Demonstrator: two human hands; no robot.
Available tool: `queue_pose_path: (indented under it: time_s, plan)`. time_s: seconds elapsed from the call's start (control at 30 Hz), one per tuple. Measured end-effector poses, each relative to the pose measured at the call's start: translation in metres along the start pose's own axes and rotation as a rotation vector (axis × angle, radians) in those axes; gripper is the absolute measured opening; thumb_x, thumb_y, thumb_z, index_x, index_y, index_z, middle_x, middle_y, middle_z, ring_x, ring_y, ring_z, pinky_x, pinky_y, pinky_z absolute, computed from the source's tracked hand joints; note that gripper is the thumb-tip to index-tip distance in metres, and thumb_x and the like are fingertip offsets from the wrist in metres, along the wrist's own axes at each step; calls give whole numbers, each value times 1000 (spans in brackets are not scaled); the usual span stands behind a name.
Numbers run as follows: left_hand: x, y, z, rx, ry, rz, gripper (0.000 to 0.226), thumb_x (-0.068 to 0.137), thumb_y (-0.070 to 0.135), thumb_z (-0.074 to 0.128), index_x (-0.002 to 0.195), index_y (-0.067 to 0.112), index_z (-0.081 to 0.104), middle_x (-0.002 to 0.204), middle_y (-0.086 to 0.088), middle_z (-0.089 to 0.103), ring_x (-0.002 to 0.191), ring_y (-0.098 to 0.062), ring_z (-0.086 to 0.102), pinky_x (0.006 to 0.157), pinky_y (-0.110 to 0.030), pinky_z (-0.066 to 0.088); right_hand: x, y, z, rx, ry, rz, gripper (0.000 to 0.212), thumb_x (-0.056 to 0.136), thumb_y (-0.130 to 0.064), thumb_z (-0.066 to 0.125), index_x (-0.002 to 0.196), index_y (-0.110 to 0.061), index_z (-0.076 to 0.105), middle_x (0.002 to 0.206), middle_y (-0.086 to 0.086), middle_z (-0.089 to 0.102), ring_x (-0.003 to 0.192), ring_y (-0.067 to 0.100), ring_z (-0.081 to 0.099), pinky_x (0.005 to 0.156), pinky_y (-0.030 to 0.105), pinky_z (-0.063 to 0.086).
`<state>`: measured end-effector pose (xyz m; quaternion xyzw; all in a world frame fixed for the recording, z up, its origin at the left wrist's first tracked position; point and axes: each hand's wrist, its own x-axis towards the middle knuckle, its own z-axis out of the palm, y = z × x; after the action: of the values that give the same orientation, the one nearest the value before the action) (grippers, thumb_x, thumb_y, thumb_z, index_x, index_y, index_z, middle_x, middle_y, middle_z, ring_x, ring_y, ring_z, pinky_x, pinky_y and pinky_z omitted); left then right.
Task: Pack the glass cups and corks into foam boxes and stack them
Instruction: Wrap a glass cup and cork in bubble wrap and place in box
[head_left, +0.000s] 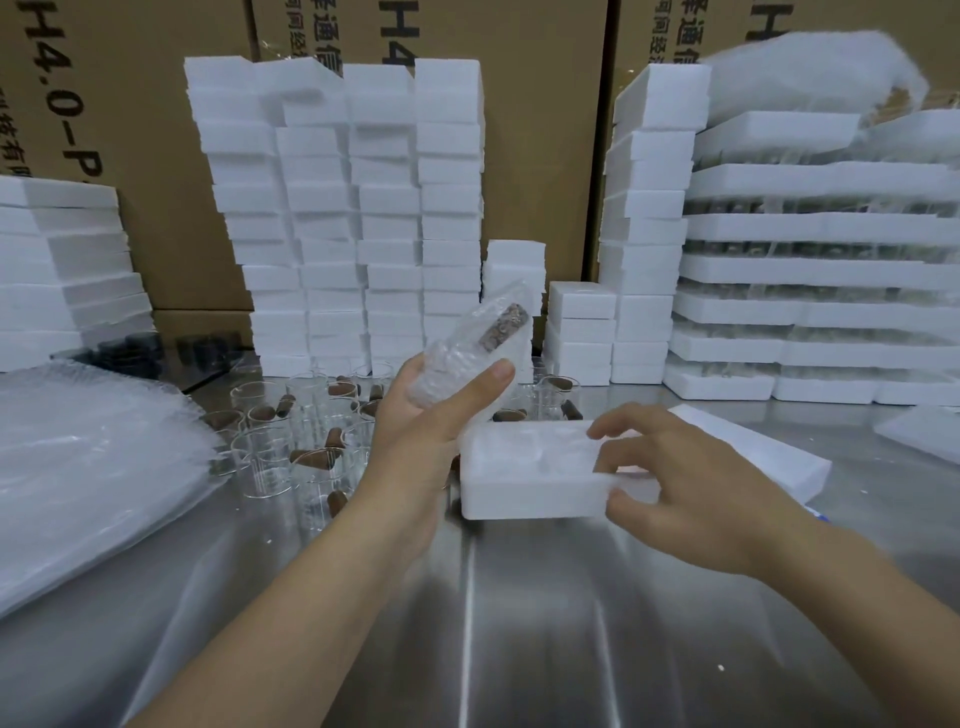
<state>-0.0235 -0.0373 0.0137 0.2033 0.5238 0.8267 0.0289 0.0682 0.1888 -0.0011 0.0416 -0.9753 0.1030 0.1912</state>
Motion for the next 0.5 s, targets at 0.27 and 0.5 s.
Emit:
queue_pose_path:
  time_s: [0.27, 0.5]
  plan:
    - [7, -23, -7, 453, -62, 84, 65, 65, 29, 103, 119, 34, 67, 117, 7, 75, 103, -4, 73, 88, -26, 62, 2, 13, -1, 37, -255, 5, 25, 70, -57, 63, 83, -36, 70, 139, -42, 37, 125, -14, 36, 96, 19, 36]
    - [5, -35, -10, 763, -192, 135, 85, 63, 54, 100, 134, 46, 53, 123, 39, 53, 107, 33, 47, 80, 5, 38, 3, 17, -11, 134, -338, 78, 43, 60, -68, 56, 85, -39, 76, 134, -53, 35, 125, -16, 43, 98, 20, 38]
